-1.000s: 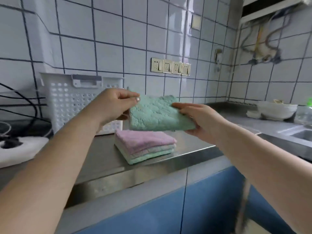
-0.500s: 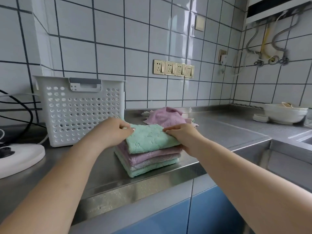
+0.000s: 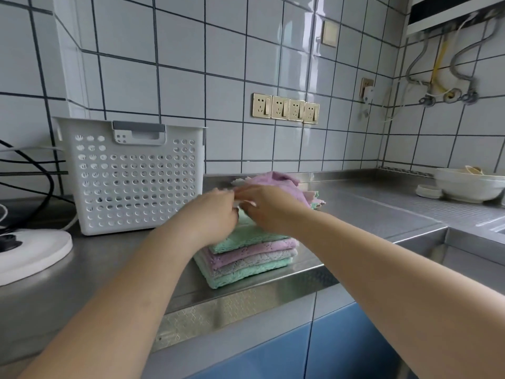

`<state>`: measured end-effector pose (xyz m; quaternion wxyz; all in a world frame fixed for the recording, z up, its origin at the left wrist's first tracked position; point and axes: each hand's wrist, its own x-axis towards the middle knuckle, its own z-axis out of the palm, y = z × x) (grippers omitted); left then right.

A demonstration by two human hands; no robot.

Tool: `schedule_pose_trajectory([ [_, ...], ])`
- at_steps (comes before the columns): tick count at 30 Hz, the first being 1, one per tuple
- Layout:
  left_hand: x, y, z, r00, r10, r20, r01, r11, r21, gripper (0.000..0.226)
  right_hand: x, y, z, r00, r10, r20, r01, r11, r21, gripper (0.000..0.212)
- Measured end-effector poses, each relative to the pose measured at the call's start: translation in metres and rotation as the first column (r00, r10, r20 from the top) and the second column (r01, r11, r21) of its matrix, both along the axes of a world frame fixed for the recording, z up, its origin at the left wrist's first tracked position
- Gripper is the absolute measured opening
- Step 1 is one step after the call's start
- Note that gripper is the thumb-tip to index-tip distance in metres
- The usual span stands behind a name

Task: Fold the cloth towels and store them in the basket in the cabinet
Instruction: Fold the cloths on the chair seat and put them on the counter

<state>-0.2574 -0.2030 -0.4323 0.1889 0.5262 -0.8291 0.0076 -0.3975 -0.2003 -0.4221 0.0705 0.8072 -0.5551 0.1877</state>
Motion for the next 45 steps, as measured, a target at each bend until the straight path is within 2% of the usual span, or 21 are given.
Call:
schedule_pose_trajectory([
  [2,-0.001,-0.003,-0.012,0.999,-0.016,0.05,0.01,0.994,0.108,0.033,0.0,-0.003,-0.014,0.997,0.046,-0.059,-0.037,0.989,0.144,0.04],
  [4,0.001,-0.006,-0.022,0.992,-0.024,0.123,0.001,0.982,0.187,0.043,-0.008,-0.008,-0.027,1.0,0.014,0.009,-0.016,0.958,0.288,0.04],
  [6,0.005,-0.005,-0.027,0.98,0.016,0.199,-0.06,0.975,0.214,0.057,-0.016,-0.013,-0.034,0.997,-0.046,0.061,0.02,0.932,0.363,0.047],
  [11,0.011,-0.006,-0.031,0.98,0.08,0.182,-0.127,0.956,0.264,0.07,-0.022,-0.018,-0.041,0.979,-0.14,0.151,0.055,0.883,0.466,0.062],
  [13,0.009,-0.002,-0.025,0.981,0.092,0.173,-0.13,0.967,0.219,0.067,-0.022,-0.013,-0.04,0.965,-0.148,0.215,0.05,0.913,0.405,0.061],
  [14,0.007,0.002,-0.02,0.982,0.09,0.165,-0.113,0.984,0.135,0.062,-0.024,-0.007,-0.038,0.949,-0.144,0.281,0.048,0.945,0.323,0.059],
  [16,0.002,0.011,-0.013,0.995,0.026,0.094,-0.013,0.991,-0.135,0.048,-0.031,0.008,-0.035,0.882,-0.114,0.457,0.07,0.991,0.112,0.051],
  [17,-0.006,0.017,-0.011,0.998,-0.058,0.038,0.065,0.965,-0.255,0.043,-0.038,0.018,-0.036,0.852,-0.085,0.516,0.088,0.996,0.019,0.046],
  [19,-0.028,0.031,-0.01,0.964,-0.257,-0.061,0.209,0.882,-0.424,0.039,-0.057,0.04,-0.039,0.844,-0.051,0.533,0.121,0.988,-0.098,0.038],
  [21,-0.058,0.045,-0.015,0.899,-0.428,-0.095,0.33,0.803,-0.496,0.032,-0.083,0.064,-0.047,0.858,-0.08,0.508,0.174,0.975,-0.141,0.034],
  [23,-0.093,0.055,-0.032,0.836,-0.538,-0.111,0.426,0.762,-0.488,0.026,-0.117,0.098,-0.061,0.857,-0.148,0.493,0.247,0.959,-0.141,0.032],
  [27,-0.158,0.066,-0.088,0.733,-0.655,-0.182,0.59,0.746,-0.311,0.026,-0.186,0.176,-0.102,0.803,-0.362,0.473,0.438,0.897,-0.056,0.029],
  [29,-0.199,0.083,-0.127,0.66,-0.723,-0.204,0.697,0.691,-0.192,0.029,-0.223,0.23,-0.136,0.714,-0.523,0.466,0.575,0.817,0.036,0.027],
  [32,-0.243,0.114,-0.185,0.611,-0.78,-0.134,0.781,0.622,-0.059,0.026,-0.258,0.293,-0.187,0.541,-0.698,0.47,0.727,0.669,0.157,0.026],
  [34,-0.267,0.141,-0.225,0.572,-0.818,-0.058,0.82,0.571,0.045,0.028,-0.271,0.328,-0.226,0.407,-0.78,0.475,0.789,0.562,0.247,0.026],
  [36,-0.289,0.166,-0.265,0.521,-0.854,-0.006,0.837,0.509,0.201,0.03,-0.276,0.354,-0.267,0.335,-0.851,0.404,0.805,0.482,0.347,0.026],
  [39,-0.316,0.186,-0.318,0.533,-0.845,-0.044,0.785,0.475,0.398,0.036,-0.275,0.374,-0.313,0.293,-0.914,0.282,0.773,0.4,0.493,0.034],
  [42,-0.337,0.199,-0.351,0.636,-0.761,-0.129,0.711,0.512,0.482,0.047,-0.278,0.378,-0.337,0.349,-0.927,0.136,0.747,0.363,0.557,0.043],
  [45,-0.349,0.205,-0.368,0.724,-0.674,-0.146,0.637,0.571,0.518,0.052,-0.279,0.371,-0.347,0.414,-0.909,0.049,0.729,0.363,0.581,0.053],
])
